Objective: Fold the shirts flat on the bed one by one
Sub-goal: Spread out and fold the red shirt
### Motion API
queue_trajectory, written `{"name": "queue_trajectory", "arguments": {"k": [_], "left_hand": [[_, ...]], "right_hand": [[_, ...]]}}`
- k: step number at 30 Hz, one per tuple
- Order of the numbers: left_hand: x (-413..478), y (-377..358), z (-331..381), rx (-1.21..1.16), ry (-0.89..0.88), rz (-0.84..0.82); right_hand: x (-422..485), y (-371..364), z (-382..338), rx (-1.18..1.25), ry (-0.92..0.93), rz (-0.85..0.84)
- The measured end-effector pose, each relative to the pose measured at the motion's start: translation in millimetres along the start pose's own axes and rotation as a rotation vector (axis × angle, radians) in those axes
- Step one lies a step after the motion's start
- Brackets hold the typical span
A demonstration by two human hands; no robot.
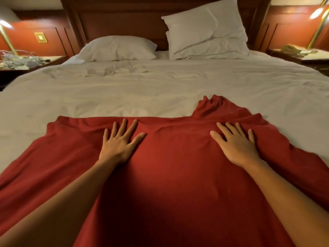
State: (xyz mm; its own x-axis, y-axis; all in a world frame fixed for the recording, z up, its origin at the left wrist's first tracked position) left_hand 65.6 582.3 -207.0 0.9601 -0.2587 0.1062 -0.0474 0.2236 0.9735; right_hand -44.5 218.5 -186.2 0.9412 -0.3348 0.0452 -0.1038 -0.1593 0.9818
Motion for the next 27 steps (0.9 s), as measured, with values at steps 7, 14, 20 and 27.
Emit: {"name": "queue_trajectory", "arguments": {"k": [7, 14, 20, 27], "left_hand": [[70.5, -14.9, -2.6, -0.045, -0.036, 0.075], [81.0, -19.3, -7.2, -0.104, -0.064, 0.079], [78.2, -17.1, -5.2, -0.102, -0.061, 0.076], [77.8, -15.8, -4.3, -0.091, -0.051, 0.060]], "right_hand": [[154.3, 31.3, -11.6, 0.489, 0.268, 0.108], [205.8, 43.5, -32.7, 0.304, 0.209, 0.019], [189.7, -13.8, -51.2, 0.101, 0.147, -0.100], [182.3, -0.7, -43.3, 0.041, 0.107, -0.163]]}}
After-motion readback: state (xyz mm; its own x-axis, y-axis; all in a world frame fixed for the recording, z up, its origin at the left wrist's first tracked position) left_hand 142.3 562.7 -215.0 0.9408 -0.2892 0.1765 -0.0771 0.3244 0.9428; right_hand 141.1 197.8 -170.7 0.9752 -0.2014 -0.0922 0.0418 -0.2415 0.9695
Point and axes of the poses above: each hand's wrist, its own x-axis towards the middle knuckle, its own y-axis out of the back of the hand, z = x × y, the point moved 1 cm from there along x, towards the middle knuckle, and after that the axes turned 2 degrees about -z, right-handed, at the moved point
